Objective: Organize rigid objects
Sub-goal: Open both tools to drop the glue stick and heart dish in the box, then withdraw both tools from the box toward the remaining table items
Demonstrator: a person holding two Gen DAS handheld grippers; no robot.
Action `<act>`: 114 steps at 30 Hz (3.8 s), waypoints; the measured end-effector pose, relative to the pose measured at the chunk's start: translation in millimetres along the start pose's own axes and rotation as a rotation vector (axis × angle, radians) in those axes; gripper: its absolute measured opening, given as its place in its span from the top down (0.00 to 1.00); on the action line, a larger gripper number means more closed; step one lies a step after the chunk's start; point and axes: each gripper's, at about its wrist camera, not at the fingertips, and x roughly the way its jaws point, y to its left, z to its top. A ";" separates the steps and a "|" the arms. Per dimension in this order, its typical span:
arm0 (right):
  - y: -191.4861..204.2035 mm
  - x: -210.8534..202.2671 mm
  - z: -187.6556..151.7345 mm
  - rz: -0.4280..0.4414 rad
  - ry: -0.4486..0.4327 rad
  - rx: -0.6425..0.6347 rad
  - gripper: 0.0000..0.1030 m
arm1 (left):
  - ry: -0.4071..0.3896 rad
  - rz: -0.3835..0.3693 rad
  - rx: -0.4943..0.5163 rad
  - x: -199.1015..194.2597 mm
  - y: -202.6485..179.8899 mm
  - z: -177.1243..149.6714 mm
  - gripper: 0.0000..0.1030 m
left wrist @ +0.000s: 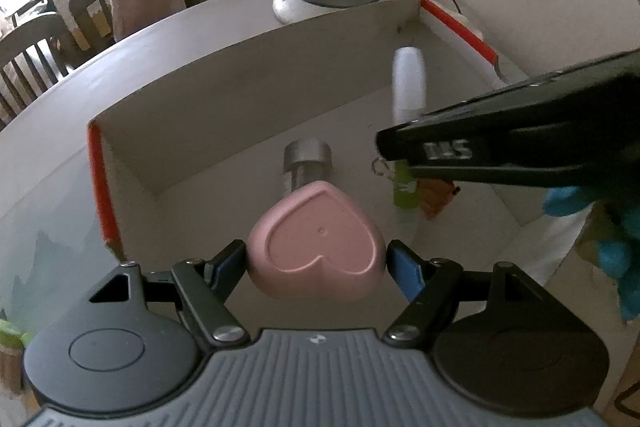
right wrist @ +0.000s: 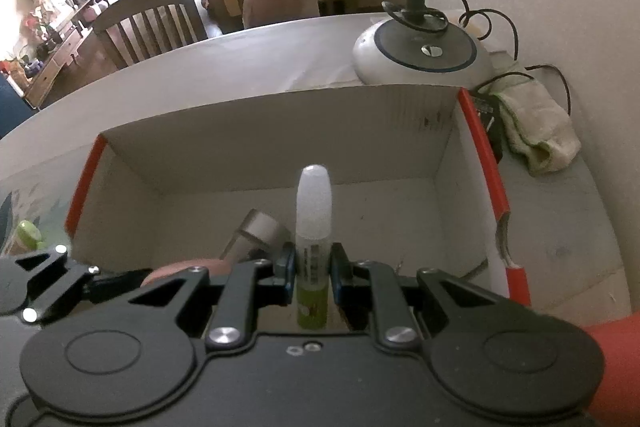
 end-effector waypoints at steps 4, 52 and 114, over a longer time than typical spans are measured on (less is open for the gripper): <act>-4.4 9.6 3.8 -0.011 0.014 0.009 0.84 | 0.013 0.004 0.012 8.4 -6.4 4.3 0.25; 13.7 -43.5 -8.6 -0.031 -0.049 0.029 0.39 | -0.019 -0.076 -0.076 -34.7 2.5 -14.4 0.25; 270.6 -93.6 -136.9 0.142 -0.212 -0.167 0.06 | -0.251 -0.031 -0.280 -170.1 270.7 -178.5 0.10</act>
